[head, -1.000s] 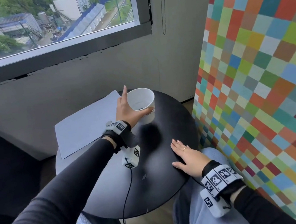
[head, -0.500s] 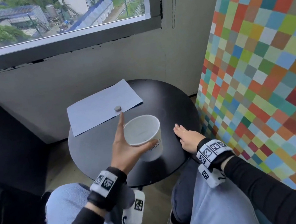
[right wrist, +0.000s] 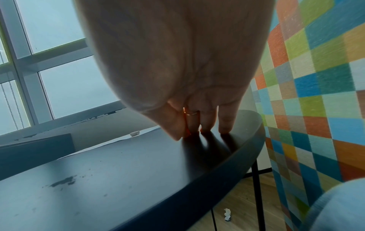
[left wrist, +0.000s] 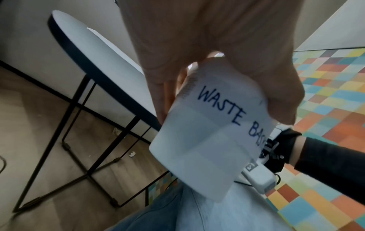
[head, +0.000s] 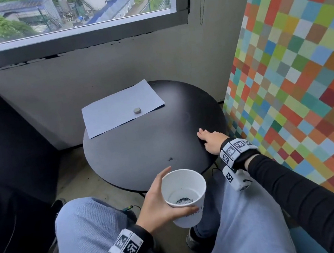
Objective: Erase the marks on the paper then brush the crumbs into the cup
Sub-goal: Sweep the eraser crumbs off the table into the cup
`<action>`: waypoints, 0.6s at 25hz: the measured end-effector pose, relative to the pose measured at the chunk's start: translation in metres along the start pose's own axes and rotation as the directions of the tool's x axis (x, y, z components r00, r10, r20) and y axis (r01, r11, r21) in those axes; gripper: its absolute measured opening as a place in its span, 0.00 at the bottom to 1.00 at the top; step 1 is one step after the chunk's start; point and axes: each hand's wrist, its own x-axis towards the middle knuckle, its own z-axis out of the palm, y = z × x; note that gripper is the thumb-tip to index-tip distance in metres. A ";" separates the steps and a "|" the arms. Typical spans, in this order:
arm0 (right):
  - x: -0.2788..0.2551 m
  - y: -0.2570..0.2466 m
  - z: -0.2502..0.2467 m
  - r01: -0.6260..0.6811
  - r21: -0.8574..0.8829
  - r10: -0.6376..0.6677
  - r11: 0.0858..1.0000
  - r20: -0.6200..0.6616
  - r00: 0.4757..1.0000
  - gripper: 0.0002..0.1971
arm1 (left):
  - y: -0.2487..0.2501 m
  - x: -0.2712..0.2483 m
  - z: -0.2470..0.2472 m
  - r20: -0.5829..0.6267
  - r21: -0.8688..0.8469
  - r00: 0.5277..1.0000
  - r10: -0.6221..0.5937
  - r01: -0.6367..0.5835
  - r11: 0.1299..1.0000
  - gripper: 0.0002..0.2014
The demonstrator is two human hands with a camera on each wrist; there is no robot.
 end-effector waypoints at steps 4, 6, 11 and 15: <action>0.004 -0.007 -0.006 -0.012 -0.025 0.012 1.000 -0.009 1.000 0.27 | -0.012 -0.009 0.011 -0.002 0.048 0.999 -0.049 0.049 0.998 0.53; 0.006 -0.018 -0.003 0.062 -0.027 -0.063 0.998 -0.018 0.998 0.26 | -0.020 -0.013 0.017 -0.005 0.062 0.998 -0.055 0.055 0.997 0.51; 0.008 -0.045 0.026 0.259 -0.040 -0.259 0.965 -0.006 0.966 0.31 | -0.037 -0.021 0.025 -0.012 0.102 0.999 -0.049 0.050 0.994 0.50; -0.001 -0.042 0.042 0.351 -0.177 -0.367 0.920 -0.066 0.928 0.34 | -0.046 -0.020 0.025 -0.051 0.095 0.997 -0.060 0.065 0.993 0.55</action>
